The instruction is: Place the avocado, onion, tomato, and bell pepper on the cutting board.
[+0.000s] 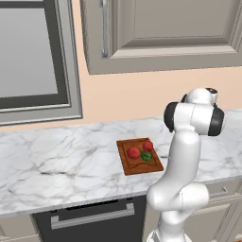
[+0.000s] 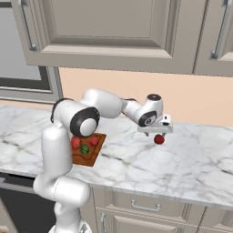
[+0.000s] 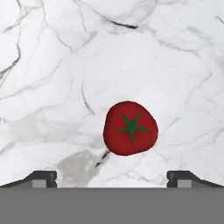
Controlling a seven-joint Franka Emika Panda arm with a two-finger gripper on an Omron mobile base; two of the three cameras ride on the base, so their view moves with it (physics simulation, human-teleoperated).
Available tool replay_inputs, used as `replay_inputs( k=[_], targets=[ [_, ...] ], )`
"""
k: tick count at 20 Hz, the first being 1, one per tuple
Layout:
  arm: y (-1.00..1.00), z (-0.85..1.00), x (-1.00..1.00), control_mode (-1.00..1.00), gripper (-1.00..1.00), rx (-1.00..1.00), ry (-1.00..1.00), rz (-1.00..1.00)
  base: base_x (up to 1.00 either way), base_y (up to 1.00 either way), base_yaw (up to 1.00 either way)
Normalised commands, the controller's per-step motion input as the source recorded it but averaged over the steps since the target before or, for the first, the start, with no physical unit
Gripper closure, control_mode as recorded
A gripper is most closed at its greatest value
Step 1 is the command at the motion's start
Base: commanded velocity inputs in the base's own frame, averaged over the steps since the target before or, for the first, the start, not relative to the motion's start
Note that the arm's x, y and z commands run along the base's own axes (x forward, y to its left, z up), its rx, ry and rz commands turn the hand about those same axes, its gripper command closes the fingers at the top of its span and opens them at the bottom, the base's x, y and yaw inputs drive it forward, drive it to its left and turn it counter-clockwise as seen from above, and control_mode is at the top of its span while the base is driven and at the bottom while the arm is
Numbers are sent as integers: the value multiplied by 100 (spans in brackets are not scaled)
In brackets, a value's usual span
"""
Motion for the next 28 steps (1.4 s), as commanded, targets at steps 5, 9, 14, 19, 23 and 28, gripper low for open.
replay_inputs(
  k=[5, 9, 14, 19, 23, 28],
  targets=[
    [-20, -25, 30, -100, -100, 2, 3, -1, 0, 0, 0],
    [-22, -32, 26, -100, -100, 2, 3, -2, 0, 0, 0],
    [-8, -31, 16, -100, -100, 0, 3, -3, 0, 0, 0],
    [0, -42, 1, -100, 100, 1, 9, -6, 0, 0, 0],
    [-4, 54, -12, -100, 100, 3, -5, -3, 0, 0, 0],
    [0, 41, -68, -100, 100, 13, -2, -5, 0, 0, 0]
  ],
)
